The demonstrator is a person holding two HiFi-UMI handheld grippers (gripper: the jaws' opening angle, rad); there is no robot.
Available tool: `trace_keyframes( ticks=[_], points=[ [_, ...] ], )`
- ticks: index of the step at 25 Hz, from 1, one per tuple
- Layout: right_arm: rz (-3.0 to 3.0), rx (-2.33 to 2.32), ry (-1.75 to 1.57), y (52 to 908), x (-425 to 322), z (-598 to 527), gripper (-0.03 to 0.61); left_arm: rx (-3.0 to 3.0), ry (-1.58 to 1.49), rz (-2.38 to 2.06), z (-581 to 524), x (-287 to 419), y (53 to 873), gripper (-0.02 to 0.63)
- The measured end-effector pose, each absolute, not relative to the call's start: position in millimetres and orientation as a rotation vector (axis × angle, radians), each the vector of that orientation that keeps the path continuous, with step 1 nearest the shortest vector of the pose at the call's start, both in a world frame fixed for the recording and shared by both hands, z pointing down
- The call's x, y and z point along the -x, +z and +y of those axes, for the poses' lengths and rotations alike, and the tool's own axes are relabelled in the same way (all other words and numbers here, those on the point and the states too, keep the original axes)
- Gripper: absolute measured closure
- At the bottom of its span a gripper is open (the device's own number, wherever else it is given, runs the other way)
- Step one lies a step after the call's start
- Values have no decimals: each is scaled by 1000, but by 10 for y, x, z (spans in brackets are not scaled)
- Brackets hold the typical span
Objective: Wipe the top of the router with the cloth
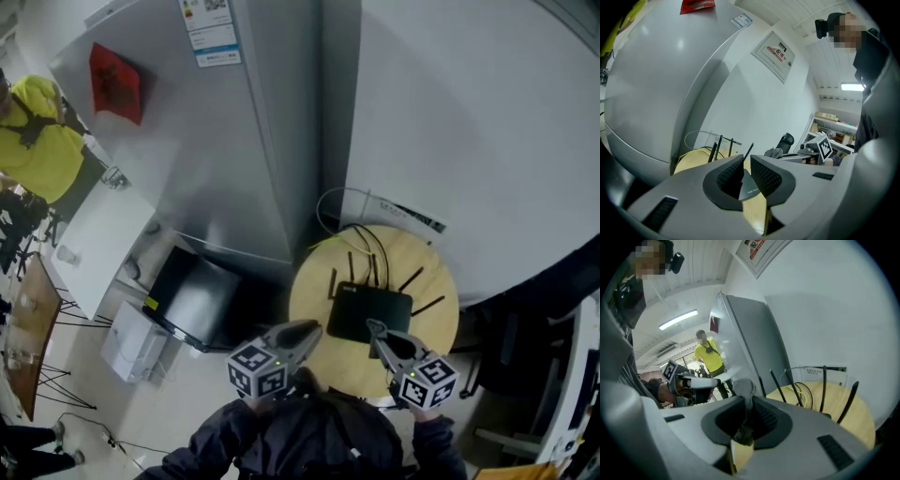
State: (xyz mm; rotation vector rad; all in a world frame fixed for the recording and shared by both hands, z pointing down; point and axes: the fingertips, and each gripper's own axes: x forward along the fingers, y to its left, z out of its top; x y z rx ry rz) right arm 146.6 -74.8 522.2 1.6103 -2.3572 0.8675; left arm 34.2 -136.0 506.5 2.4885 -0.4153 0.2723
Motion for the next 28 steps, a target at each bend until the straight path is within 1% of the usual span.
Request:
trace_keyframes(
  ticks=[28],
  points=[
    [-2364,-1599,827,5167,-1407,-812,514,-2482,262,-419,-1403,-332,5096,583]
  ],
)
